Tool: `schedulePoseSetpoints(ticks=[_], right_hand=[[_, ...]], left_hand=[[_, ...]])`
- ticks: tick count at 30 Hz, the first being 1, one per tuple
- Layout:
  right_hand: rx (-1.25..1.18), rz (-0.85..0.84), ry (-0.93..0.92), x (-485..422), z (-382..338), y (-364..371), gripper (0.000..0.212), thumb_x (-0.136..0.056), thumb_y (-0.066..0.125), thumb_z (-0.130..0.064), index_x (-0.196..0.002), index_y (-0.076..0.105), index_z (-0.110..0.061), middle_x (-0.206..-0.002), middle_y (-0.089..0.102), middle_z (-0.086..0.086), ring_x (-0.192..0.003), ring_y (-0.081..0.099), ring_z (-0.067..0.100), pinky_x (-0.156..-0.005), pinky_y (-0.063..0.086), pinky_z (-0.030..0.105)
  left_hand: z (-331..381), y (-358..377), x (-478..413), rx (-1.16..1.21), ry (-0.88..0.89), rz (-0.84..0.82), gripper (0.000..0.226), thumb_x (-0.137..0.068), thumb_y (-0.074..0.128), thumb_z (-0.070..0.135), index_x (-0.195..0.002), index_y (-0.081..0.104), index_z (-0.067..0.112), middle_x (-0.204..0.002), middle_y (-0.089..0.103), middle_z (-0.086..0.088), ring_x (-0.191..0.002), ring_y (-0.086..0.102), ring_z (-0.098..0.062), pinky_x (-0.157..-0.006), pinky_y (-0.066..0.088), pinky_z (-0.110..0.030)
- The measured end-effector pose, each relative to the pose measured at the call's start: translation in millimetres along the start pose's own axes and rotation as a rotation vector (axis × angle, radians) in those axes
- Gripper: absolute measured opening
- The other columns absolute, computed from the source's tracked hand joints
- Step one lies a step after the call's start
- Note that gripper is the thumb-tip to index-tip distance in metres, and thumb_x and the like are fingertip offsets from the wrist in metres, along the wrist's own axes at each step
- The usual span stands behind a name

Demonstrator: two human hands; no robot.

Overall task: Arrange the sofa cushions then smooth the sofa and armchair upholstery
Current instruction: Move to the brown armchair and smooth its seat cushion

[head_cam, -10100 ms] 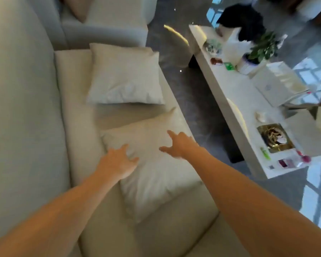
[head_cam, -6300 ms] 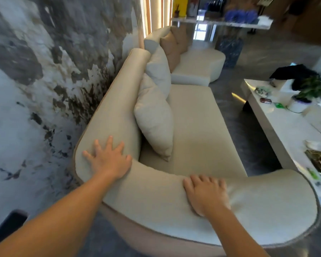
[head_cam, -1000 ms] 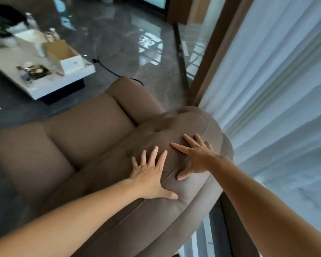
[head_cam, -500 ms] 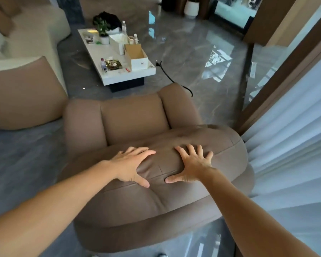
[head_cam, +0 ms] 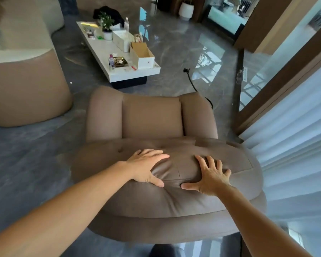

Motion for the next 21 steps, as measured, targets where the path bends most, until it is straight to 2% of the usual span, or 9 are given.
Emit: schedulePoseSetpoints(ticks=[6, 12, 15, 17, 21], right_hand=[[-0.057, -0.061, 0.138, 24.4, -111.6, 10.5, 0.142, -0.022, 0.018, -0.109, -0.147, -0.005, -0.045, -0.158, 0.009, 0.002, -0.141, 0.008, 0.04, -0.105, 0.018, 0.07], [-0.116, -0.116, 0.224, 7.6, -230.8, 9.5, 0.147, -0.031, 0.014, -0.108, -0.151, -0.01, -0.028, -0.161, -0.002, 0.016, -0.142, -0.007, 0.051, -0.103, 0.002, 0.079], [-0.11, -0.094, 0.239, -12.6, -292.4, 1.6, 0.152, -0.03, 0.001, -0.107, -0.152, -0.008, -0.018, -0.159, 0.001, 0.025, -0.141, -0.005, 0.054, -0.104, 0.002, 0.078], [-0.107, -0.065, 0.221, -28.1, -334.9, -7.3, 0.153, -0.032, -0.006, -0.105, -0.152, -0.008, -0.01, -0.158, 0.003, 0.029, -0.142, -0.002, 0.054, -0.105, 0.005, 0.077], [-0.186, -0.055, 0.267, -53.5, -415.3, -24.3, 0.151, -0.04, 0.001, -0.105, -0.151, -0.005, -0.002, -0.157, 0.005, 0.03, -0.142, 0.0, 0.054, -0.106, 0.006, 0.076]], left_hand=[[-90.3, -38.4, 48.1, 0.026, 0.055, -0.054, 0.11, -0.059, 0.071, 0.074, -0.149, 0.015, 0.048, -0.163, 0.008, 0.015, -0.149, -0.001, -0.01, -0.121, 0.002, -0.046], [-199.7, -101.6, 70.4, 0.081, 0.048, -0.054, 0.111, -0.053, 0.08, 0.071, -0.148, 0.026, 0.047, -0.161, 0.015, 0.018, -0.147, 0.006, -0.004, -0.117, 0.006, -0.026], [-262.8, -133.7, 87.9, 0.084, 0.001, 0.012, 0.103, -0.055, 0.071, 0.079, -0.145, 0.029, 0.049, -0.159, 0.018, 0.021, -0.146, 0.006, 0.0, -0.113, 0.005, -0.023], [-301.9, -155.1, 101.3, 0.053, -0.05, 0.041, 0.098, -0.059, 0.059, 0.086, -0.145, 0.027, 0.052, -0.16, 0.016, 0.021, -0.146, 0.006, -0.001, -0.117, 0.005, -0.028], [-366.9, -195.0, 111.7, -0.071, -0.12, 0.068, 0.089, -0.067, 0.03, 0.092, -0.146, 0.019, 0.052, -0.162, 0.011, 0.019, -0.148, 0.002, -0.005, -0.121, 0.002, -0.042]])
Point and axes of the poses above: each hand's wrist, its own x-axis away from the middle knuckle, its own y-axis out of the palm, z = x × y, the point moved 5 cm from there along -x, towards the middle knuckle
